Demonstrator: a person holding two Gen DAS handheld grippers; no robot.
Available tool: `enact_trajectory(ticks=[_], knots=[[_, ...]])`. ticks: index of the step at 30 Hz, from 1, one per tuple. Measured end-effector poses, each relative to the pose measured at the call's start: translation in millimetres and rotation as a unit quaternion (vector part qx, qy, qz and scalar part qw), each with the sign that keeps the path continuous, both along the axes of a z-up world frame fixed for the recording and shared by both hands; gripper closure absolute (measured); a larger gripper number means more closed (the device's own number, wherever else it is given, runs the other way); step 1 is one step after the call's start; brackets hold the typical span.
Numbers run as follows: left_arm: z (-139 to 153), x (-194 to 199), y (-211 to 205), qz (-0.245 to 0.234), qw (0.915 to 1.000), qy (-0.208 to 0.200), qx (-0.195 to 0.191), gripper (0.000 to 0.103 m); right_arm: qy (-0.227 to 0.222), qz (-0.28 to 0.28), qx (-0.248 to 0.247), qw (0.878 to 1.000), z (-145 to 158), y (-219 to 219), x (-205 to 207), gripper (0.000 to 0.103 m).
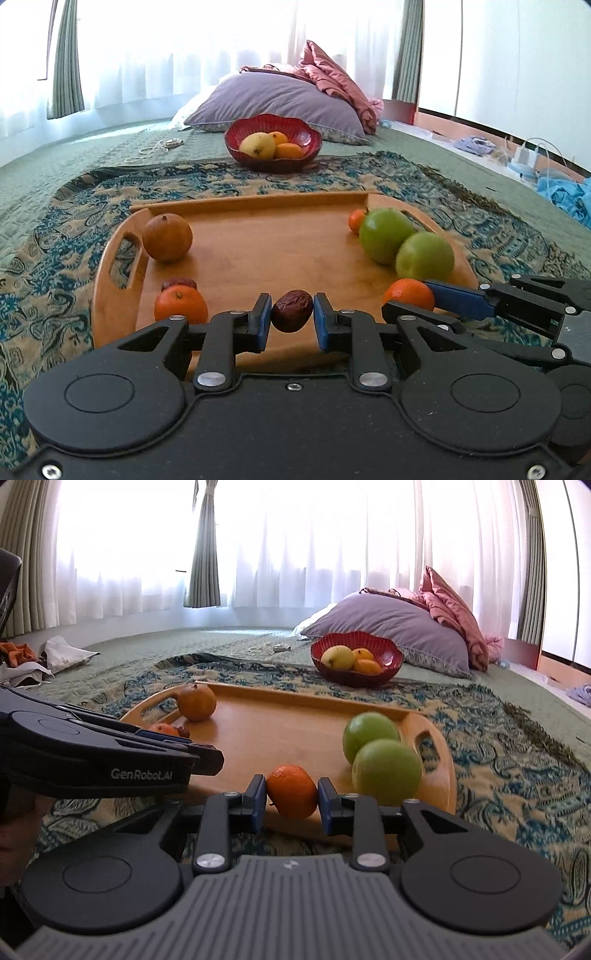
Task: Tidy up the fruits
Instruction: 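Lift the date with the left gripper while the right carries the tangerine over the tray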
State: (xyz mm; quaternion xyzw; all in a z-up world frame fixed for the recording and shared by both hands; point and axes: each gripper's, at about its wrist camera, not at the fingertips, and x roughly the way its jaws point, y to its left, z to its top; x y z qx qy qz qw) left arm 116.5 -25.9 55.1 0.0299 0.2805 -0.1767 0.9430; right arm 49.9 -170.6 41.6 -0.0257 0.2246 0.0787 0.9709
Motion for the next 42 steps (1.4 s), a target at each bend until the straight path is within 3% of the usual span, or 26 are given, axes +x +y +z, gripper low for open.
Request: enact_trajectory(ticks=[21,29,42], knots=[[13.9,69.4,8.4,0.039,0.9992,-0.004,-0.012,0.08,-0.011,-0.014,-0.004,1.0,14.9,6.1,58.9,0.069],[14.7,100.9,11.4,0.051,0.9986,0.012,-0.009,0.08,-0.008,-0.019,-0.011,1.0,21.2,4.2,83.1,0.069],[4.6,138.6,10.2,0.065,0.9971,0.038,0.011,0.08,0.041,-0.032,0.0,0.999,21.3,-4.6,135.3,0.069]])
